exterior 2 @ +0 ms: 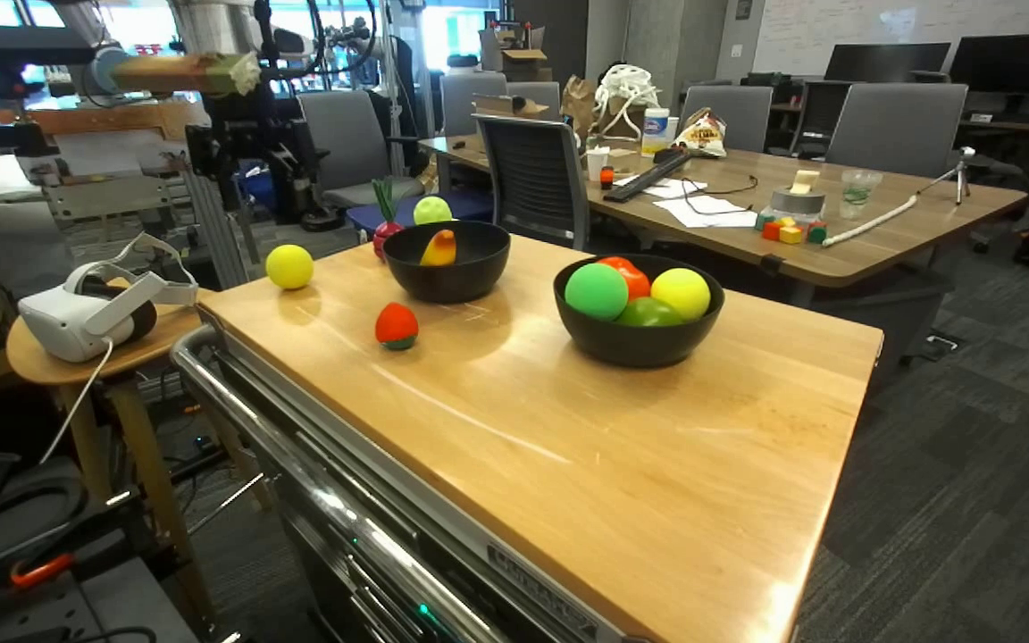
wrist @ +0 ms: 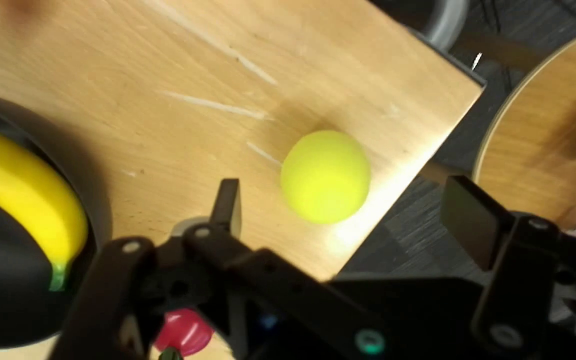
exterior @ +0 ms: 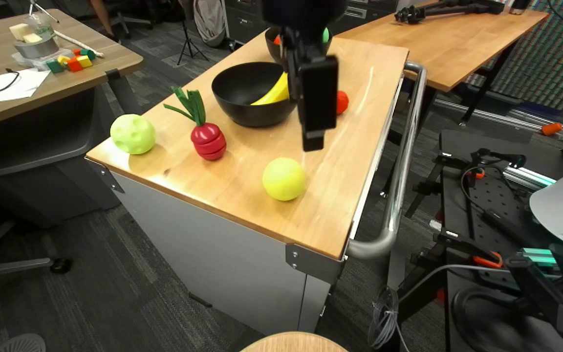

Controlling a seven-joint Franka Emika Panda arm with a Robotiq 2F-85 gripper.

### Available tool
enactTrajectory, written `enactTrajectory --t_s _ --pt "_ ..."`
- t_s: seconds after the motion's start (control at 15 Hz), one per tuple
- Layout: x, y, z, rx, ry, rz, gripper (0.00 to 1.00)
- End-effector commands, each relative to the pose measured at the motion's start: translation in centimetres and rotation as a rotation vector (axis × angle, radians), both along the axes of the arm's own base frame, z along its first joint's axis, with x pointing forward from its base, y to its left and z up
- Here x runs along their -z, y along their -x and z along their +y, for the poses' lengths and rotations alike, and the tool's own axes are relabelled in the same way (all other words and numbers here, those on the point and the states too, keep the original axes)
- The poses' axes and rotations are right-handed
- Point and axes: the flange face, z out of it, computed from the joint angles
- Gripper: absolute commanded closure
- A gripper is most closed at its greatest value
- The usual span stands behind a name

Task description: Take all the contents from the black bowls and place them on the table one at at time starting with the left bowl then right bowl

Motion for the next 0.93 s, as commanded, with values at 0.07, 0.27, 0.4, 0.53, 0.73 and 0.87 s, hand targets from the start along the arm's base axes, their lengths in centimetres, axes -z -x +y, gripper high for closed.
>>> enactTrajectory --t_s 0.07,0.27,0.4,0.53,0.73,0.87 --pt "-9.7 1.9 -4.5 -0.239 0.034 0.109 0.00" --pt "-9.8 1.8 -4.8 -0.235 0.050 0.114 0.00" --pt "-11.2 2.0 -5.9 -0.258 0.049 0.114 0.00" --pt "-10.7 1.2 -5.9 -0.283 0.025 0.028 0.00" --pt "-10.6 -1.1 -6.9 -0.303 0.024 -0.160 0.00" --pt "-11.0 -2.6 -9.0 -0.299 0.047 -0.274 0.00"
